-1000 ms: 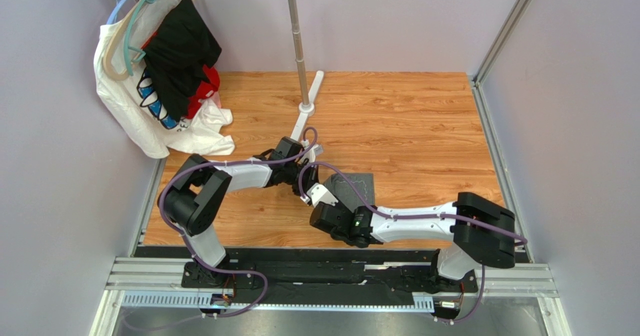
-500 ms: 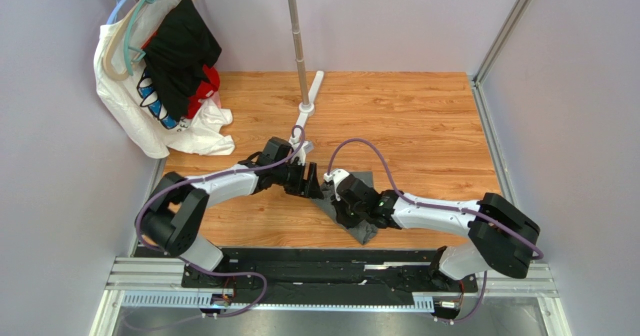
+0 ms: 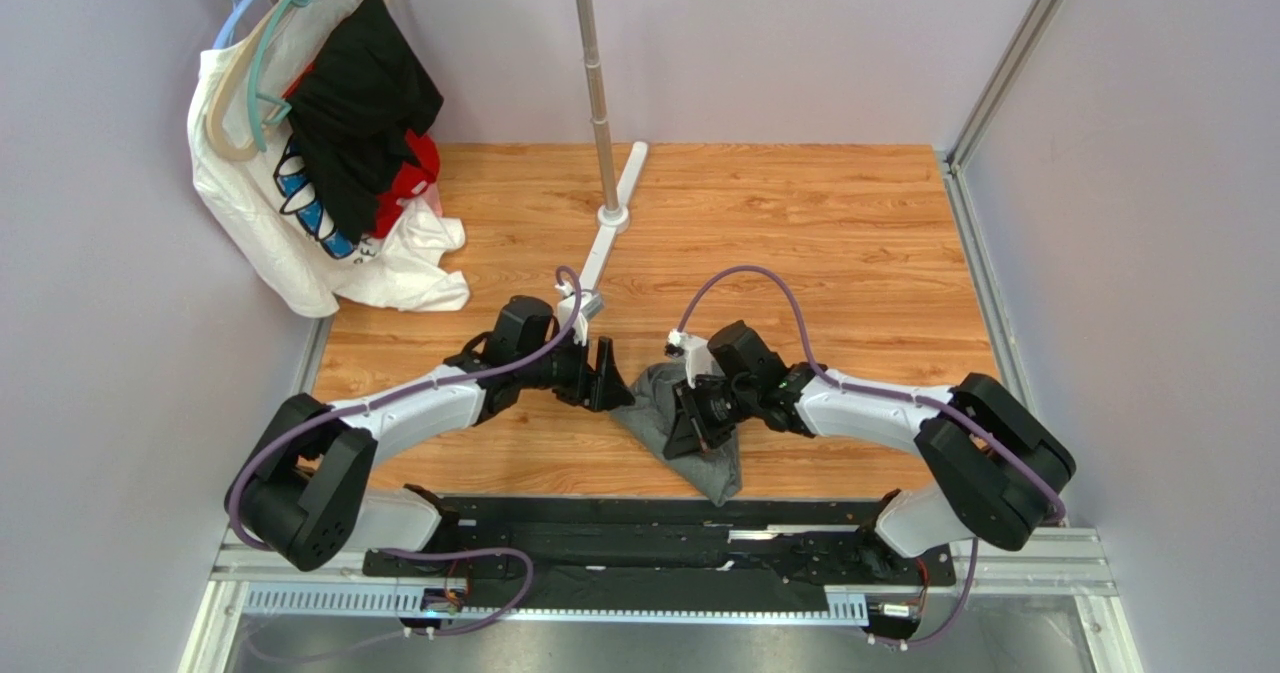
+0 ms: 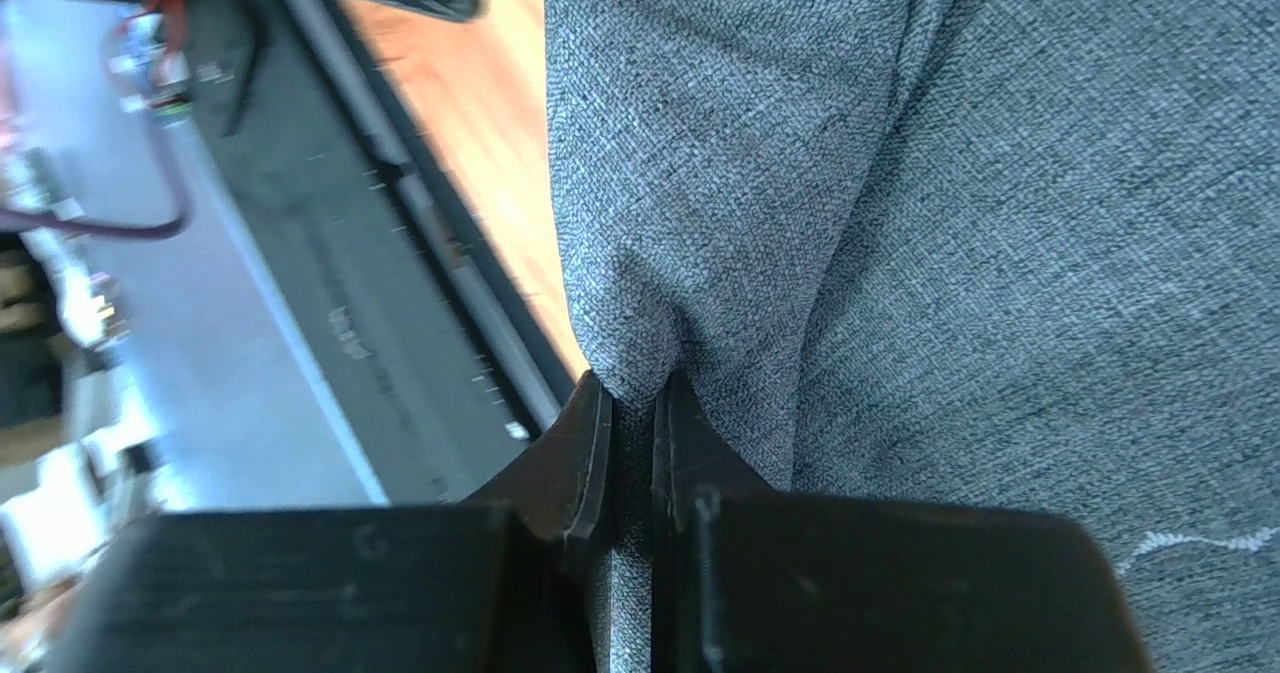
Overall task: Fold the napkin, place the utensils inside, and roll it up
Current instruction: Roll the napkin with the utensil
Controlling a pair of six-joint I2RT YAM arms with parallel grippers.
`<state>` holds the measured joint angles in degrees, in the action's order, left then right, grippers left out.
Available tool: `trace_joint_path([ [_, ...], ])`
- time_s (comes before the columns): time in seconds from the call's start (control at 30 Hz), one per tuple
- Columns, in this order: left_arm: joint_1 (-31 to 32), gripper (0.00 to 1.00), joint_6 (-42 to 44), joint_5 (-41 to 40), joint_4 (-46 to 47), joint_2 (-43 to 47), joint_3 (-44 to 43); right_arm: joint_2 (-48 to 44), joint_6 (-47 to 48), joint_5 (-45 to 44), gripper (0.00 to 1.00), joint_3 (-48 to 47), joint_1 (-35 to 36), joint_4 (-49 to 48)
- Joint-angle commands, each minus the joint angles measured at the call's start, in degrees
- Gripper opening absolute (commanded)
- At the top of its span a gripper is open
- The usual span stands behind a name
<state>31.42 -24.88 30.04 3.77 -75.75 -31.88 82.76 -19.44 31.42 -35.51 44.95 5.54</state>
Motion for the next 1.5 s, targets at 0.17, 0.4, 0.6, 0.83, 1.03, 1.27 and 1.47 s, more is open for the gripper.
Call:
trace_joint_path([
  [0.17, 0.0, 0.73, 2.0, 3.7, 10.4, 0.1, 2.9, 6.1, -3.1, 16.6, 0.00, 0.3, -5.5, -9.9],
  [0.4, 0.0, 0.71, 1.9, 5.1, 12.6, -2.8, 4.0, 9.9, -3.1, 18.8, 0.00, -0.6, -7.6, -11.4],
  [0.6, 0.0, 0.70, 1.8, 4.1, 13.7, -4.1, 4.7, 12.6, -2.4, 19.9, 0.00, -1.0, -8.9, -12.1],
  [0.83, 0.0, 0.54, 0.4, 6.3, 17.4, -7.4, 4.6, 15.1, -2.2, 20.4, 0.00, -1.4, -10.0, -12.4],
  [1.03, 0.1, 0.33, -1.0, 8.5, 20.2, -9.5, 4.4, 16.6, -1.8, 20.8, 0.00, -1.6, -10.8, -12.8],
  [1.27, 0.1, 0.00, -1.5, 6.1, 11.0, -12.3, 0.1, 15.2, -0.1, 19.5, 0.13, -3.2, -12.5, -9.1],
  [1.47, 0.1, 0.00, -1.0, 4.3, 1.1, -15.3, -4.6, 10.3, 3.4, 15.2, 0.48, -5.4, -12.8, 0.3],
])
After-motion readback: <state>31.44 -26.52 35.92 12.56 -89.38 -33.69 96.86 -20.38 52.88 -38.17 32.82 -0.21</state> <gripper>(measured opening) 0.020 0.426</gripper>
